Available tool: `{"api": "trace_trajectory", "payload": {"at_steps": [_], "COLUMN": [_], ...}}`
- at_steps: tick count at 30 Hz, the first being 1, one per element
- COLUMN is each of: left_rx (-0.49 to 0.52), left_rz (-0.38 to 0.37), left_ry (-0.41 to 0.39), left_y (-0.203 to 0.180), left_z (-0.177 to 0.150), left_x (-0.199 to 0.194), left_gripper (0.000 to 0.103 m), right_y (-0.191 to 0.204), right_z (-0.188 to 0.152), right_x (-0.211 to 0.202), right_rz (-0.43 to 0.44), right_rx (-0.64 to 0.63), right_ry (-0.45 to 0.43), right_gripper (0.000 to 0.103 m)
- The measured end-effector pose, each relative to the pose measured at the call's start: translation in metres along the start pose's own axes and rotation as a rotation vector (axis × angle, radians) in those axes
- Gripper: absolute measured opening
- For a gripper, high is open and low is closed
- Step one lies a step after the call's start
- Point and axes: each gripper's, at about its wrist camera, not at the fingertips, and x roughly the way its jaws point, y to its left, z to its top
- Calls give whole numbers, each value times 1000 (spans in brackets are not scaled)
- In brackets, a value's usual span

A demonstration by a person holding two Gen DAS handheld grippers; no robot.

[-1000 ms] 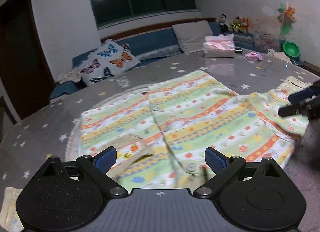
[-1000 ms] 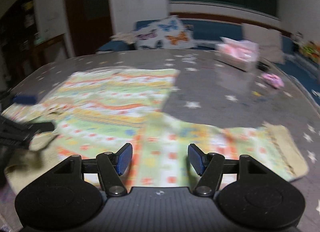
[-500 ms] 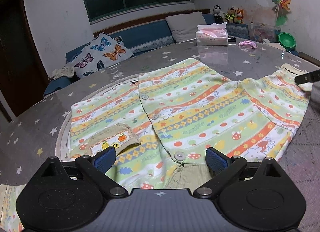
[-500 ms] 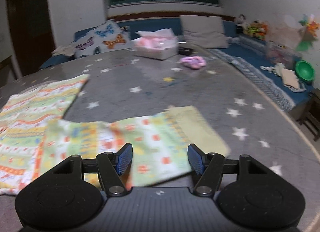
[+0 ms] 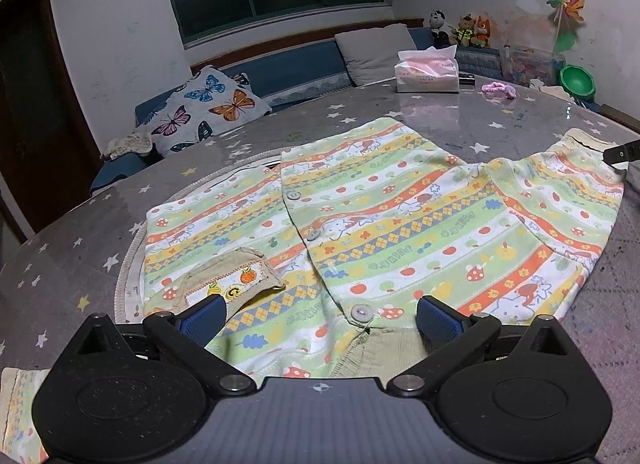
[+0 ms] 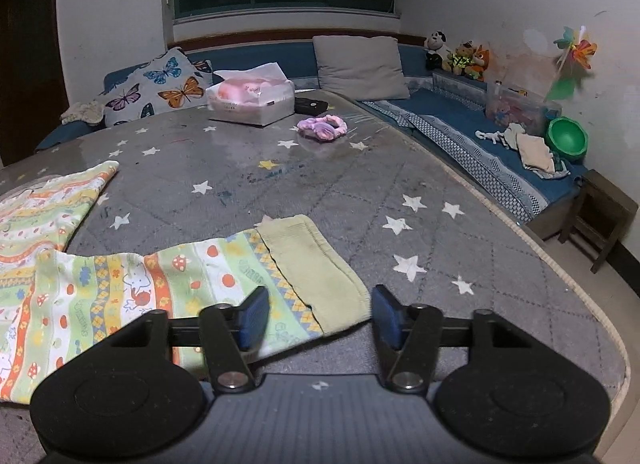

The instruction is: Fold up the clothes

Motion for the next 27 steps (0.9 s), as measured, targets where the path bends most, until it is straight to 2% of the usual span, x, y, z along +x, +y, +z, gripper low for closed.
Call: {"api": "trace_trajectory", "payload": {"at_steps": [4, 5, 9, 13, 16, 20, 27], "left_rx": [-8, -9, -19, -31, -42, -64, -83], "left_rz": [3, 3, 2, -1, -10, -11, -9], "left_ry": [-3, -5, -10, -6, -3, -3, -12], "left_y": [1, 2, 3, 5, 8, 12, 17], "left_z": [0, 0, -1, -2, -3, -6, -11], "left_x": [-1, -2, -3, -3, -2, -2, -6], "left_gripper": [103, 103, 103, 103, 103, 103, 103], "right_y": [-1, -2, -4, -1, 7, 29, 93], "right_z": [0, 0, 1, 4, 12, 26, 60], "right_x": [-1, -2, -6, -15, -29, -47, -76], "right_rz": [-14, -12, 10, 65, 147, 291, 564], "right_rx": [10, 16, 38, 74, 96, 92, 25], "right_ry": [-3, -3, -6, -21, -43, -68, -98], "right_gripper": [32, 25, 8, 7, 6, 6, 5]}}
